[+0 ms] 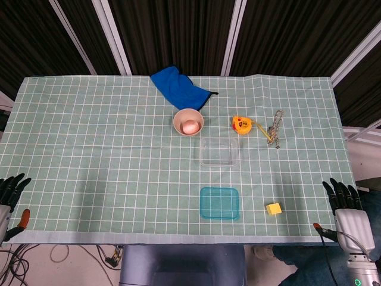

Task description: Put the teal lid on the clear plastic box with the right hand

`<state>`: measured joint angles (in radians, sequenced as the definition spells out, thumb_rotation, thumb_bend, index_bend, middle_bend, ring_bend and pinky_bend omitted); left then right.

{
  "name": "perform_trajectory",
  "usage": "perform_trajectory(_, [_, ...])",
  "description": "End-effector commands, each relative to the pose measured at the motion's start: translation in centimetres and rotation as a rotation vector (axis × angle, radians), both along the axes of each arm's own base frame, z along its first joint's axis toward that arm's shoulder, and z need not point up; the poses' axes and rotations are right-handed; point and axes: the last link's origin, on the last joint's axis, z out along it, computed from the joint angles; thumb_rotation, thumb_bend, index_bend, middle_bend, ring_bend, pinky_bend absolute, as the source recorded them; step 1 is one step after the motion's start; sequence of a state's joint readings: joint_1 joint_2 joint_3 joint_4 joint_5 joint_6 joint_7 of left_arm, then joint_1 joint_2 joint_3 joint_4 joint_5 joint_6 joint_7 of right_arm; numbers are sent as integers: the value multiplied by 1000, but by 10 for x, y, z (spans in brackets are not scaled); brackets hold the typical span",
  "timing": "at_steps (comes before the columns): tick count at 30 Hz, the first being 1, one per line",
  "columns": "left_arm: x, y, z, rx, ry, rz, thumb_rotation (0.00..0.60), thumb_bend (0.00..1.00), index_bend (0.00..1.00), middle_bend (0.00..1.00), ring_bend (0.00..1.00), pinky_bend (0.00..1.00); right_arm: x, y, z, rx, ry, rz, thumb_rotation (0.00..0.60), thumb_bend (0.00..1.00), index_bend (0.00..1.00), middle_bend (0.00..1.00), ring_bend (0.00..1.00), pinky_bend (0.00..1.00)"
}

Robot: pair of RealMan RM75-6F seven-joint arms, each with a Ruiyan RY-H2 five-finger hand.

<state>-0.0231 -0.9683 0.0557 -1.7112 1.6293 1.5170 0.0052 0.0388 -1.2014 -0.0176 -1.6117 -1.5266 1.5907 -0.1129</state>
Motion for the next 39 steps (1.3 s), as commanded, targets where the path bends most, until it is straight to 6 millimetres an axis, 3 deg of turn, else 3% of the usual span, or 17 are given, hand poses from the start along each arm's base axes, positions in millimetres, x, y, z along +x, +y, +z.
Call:
perform_trajectory(1, [0, 0, 1, 6, -11, 0, 600, 526, 63, 0, 0, 0, 2, 0, -2, -10, -8, 11, 600, 169, 0, 22, 0, 0])
perform_trajectory(24, [-1, -1, -1, -11, -9, 5, 600, 526, 62, 0, 0, 0, 5, 6, -4, 46, -52, -11, 600, 160, 0, 4, 0, 0])
perform_trajectory(28, [0, -2, -3, -19, -25, 18, 600, 526, 62, 0, 0, 0, 7, 9, -8, 129, -37, -33, 600, 159, 0, 0, 0, 0])
perform_trajectory(34, [0, -2, -4, -31, -27, 28, 600, 526, 63, 0, 0, 0, 29, -14, -11, 298, 13, -45, 600, 125, 0, 0, 0, 0])
perform_trajectory(39, [-1, -1, -3, -26, -31, 34, 600, 526, 62, 0, 0, 0, 66, -41, -19, 437, 80, -47, 600, 117, 0, 0, 0, 0])
